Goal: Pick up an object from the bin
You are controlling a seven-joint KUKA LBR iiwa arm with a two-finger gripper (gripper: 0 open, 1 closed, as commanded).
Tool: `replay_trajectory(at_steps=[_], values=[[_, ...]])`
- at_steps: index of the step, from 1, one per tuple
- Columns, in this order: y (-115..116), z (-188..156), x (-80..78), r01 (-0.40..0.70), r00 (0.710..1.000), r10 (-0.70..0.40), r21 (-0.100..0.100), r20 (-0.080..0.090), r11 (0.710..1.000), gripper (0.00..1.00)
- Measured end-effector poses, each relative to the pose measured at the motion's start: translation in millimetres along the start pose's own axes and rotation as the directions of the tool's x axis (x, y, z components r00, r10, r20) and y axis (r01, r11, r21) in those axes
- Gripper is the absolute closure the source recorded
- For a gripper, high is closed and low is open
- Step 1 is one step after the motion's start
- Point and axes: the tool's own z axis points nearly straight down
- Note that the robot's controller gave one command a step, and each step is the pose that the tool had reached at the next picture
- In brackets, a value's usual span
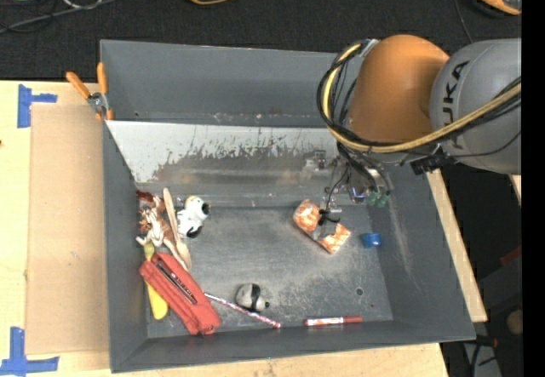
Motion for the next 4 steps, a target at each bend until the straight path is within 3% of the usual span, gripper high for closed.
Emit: replay_trajectory(at_steps=[1, 2, 3, 4], values=[[0, -5, -1.7, 0.0, 1.0, 0.0, 0.0, 0.008, 1.0, 0.0], [-26, 57, -2.0, -0.128, 0.992, 0.128, -0.002, 0.007, 0.992, 0.0], [-61, 110, 0.7, -0.177, 0.984, 0.177, -0.003, 0.01, 0.984, 0.0], [-62, 110, -0.2, -0.194, 0.981, 0.194, -0.004, 0.009, 0.981, 0.0]])
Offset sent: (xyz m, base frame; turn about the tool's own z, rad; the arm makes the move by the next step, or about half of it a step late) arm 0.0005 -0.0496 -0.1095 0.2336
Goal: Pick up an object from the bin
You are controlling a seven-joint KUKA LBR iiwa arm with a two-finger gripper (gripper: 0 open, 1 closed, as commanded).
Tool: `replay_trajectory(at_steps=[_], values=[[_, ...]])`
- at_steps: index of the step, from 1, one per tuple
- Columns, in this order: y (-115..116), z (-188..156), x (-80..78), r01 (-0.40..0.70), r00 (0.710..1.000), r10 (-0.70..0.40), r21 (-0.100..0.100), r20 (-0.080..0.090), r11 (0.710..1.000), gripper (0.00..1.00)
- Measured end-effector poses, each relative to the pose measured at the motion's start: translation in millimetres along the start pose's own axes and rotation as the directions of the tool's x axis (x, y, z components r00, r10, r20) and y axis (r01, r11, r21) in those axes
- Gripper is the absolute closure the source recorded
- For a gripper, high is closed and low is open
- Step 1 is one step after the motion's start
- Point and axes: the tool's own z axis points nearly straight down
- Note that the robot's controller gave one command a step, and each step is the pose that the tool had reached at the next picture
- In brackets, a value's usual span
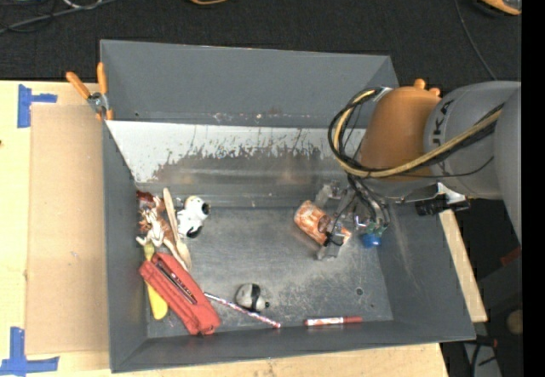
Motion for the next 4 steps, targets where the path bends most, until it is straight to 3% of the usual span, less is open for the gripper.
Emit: replay_trajectory(at_steps=[1, 2, 3, 4], values=[[14, 0, 26.6, -0.19, 0.982, 0.19, 0.0, -0.001, 0.982, 0.0], [3, -1, 5.8, -0.045, 0.999, 0.045, 0.0, 0.005, 0.999, 1.0], [3, -1, 5.8, -0.045, 0.999, 0.045, 0.0, 0.005, 0.999, 1.0], [2, -41, 9.1, -0.045, 0.999, 0.045, 0.0, -0.006, 0.999, 1.0]])
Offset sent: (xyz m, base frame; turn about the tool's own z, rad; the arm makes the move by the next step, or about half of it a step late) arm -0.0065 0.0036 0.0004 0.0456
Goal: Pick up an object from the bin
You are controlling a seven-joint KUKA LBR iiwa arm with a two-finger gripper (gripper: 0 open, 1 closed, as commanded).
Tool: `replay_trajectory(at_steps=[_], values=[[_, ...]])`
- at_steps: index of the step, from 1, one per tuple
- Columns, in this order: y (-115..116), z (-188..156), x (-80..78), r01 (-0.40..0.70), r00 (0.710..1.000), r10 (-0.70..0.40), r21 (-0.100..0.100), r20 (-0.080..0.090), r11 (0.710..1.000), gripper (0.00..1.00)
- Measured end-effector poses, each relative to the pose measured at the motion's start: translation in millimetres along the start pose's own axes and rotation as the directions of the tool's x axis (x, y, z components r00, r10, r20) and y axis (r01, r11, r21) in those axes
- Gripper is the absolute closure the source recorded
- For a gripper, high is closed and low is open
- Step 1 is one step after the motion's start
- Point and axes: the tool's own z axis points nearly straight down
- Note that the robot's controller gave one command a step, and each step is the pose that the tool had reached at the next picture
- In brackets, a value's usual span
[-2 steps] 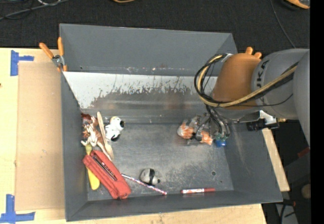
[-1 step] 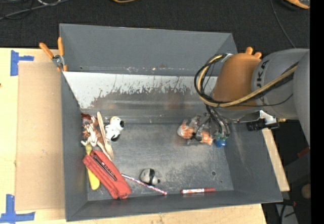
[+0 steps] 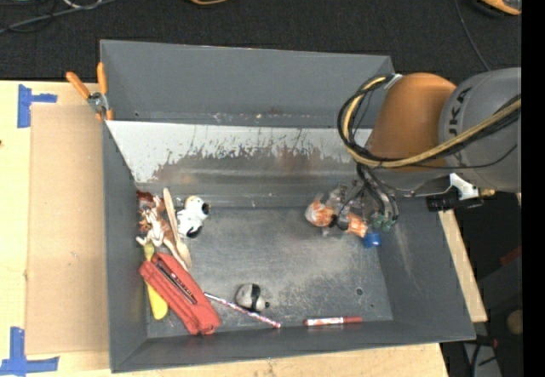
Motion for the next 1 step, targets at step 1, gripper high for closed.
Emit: replay_trajectory(at_steps=[1], values=[[0.2, -34.2, -2.3, 0.0, 1.0, 0.0, -0.001, 0.009, 1.0, 1.0]])
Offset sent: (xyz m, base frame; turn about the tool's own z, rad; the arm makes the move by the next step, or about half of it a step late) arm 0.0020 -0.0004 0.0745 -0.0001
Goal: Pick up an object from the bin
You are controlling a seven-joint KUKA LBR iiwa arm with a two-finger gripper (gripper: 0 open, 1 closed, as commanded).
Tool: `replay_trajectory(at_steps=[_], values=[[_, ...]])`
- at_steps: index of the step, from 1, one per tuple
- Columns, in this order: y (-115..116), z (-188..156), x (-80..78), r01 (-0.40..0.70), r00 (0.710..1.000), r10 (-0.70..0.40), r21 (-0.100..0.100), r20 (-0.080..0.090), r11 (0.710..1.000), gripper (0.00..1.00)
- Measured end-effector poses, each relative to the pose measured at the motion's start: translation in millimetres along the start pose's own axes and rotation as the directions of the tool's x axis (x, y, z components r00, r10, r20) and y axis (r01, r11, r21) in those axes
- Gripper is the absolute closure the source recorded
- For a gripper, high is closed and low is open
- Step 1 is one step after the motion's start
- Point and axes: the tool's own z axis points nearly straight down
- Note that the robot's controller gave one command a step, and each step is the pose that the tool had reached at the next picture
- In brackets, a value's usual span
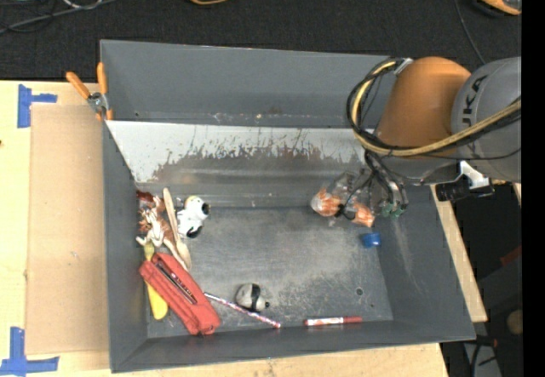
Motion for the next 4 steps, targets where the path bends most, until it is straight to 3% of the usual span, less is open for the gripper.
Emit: replay_trajectory(at_steps=[2, 4], values=[[0, -60, -0.3, 0.001, 1.0, -0.001, -0.001, -0.001, 1.0, 1.0], [0, -93, -1.4, 0.002, 1.0, -0.002, -0.002, 0.003, 1.0, 1.0]])
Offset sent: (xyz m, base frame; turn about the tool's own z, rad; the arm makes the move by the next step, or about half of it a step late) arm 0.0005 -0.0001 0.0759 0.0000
